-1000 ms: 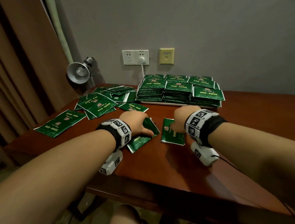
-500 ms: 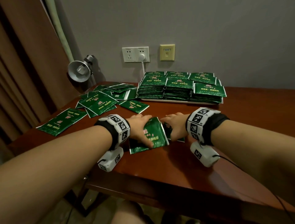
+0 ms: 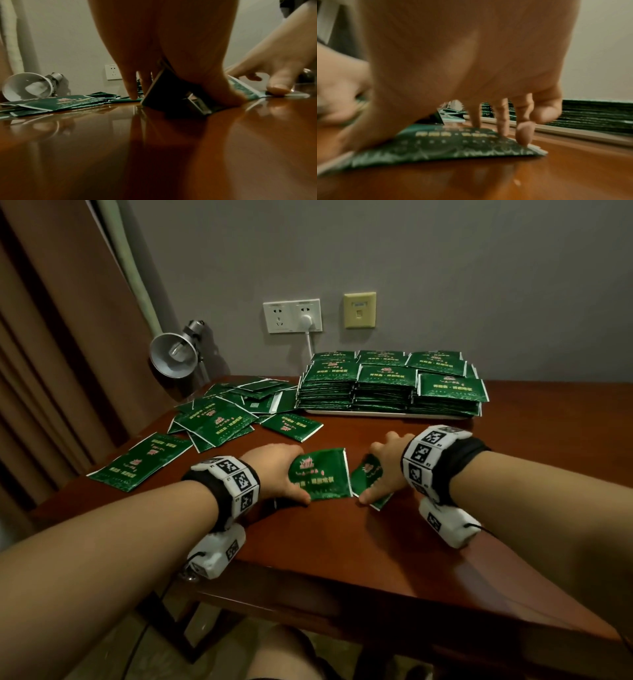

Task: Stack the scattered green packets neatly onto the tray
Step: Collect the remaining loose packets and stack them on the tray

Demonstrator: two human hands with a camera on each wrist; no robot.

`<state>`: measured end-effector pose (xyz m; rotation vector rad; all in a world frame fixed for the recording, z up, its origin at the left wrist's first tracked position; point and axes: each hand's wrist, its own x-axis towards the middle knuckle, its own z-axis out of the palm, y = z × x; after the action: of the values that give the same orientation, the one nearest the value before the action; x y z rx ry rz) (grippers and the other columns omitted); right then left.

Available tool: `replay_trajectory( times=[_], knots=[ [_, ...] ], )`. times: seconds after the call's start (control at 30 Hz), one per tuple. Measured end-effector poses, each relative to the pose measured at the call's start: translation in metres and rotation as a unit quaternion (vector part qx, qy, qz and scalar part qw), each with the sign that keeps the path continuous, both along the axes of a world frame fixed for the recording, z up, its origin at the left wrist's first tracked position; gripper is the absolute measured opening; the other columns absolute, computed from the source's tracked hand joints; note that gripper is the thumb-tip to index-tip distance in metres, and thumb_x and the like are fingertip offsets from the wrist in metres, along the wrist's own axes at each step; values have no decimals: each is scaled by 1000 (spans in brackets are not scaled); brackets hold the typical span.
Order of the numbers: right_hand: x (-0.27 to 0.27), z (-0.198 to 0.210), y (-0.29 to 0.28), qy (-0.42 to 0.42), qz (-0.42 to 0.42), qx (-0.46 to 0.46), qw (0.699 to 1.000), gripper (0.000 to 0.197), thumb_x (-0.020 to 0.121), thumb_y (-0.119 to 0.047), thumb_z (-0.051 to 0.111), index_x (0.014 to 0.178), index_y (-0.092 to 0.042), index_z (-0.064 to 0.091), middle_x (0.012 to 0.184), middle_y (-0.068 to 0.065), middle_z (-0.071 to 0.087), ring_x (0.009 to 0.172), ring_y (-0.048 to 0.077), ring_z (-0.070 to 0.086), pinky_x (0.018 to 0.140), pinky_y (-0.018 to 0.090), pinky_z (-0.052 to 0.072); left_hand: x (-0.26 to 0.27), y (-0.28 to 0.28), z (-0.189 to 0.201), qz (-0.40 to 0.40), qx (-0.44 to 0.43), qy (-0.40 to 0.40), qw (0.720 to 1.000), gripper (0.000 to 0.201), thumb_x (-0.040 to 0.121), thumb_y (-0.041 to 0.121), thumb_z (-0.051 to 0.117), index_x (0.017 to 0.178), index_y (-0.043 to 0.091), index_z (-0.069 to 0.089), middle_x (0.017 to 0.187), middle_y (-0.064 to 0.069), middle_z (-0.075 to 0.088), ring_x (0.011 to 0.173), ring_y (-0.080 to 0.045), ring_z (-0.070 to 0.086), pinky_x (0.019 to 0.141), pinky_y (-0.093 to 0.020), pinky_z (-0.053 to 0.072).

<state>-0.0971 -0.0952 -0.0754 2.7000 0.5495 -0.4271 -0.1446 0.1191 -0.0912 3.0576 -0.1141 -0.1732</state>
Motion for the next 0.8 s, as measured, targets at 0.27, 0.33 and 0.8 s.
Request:
replay_trajectory(
  times=[0.27,0.33,0.8],
  knots=[
    [-4,-5,1,-34,-6,19,999,115,53,-96,46,133,-14,39,111,7,57,103,28,55,82,42,48,6,4,20,32,-179,-66,981,51,74,41,80,113,13,64,111,6,64,99,-13,61,92,-33,51],
    [-5,-6,2,-8,-5,32,999,102,59,-93,47,118,-9,50,89,3,60,84,23,60,75,37,53,11,2,16,26,-127,-26,991,49,76,40,78,117,18,61,116,2,66,96,-12,62,88,-32,53],
    [-11,-2,-20,35,11,21,999,95,73,-73,62,130,0,41,114,9,60,101,26,63,75,35,49,21,-28,-8,32,-2,71,997,85,66,60,77,130,22,37,122,-3,47,108,-22,53,95,-39,49]
  ],
)
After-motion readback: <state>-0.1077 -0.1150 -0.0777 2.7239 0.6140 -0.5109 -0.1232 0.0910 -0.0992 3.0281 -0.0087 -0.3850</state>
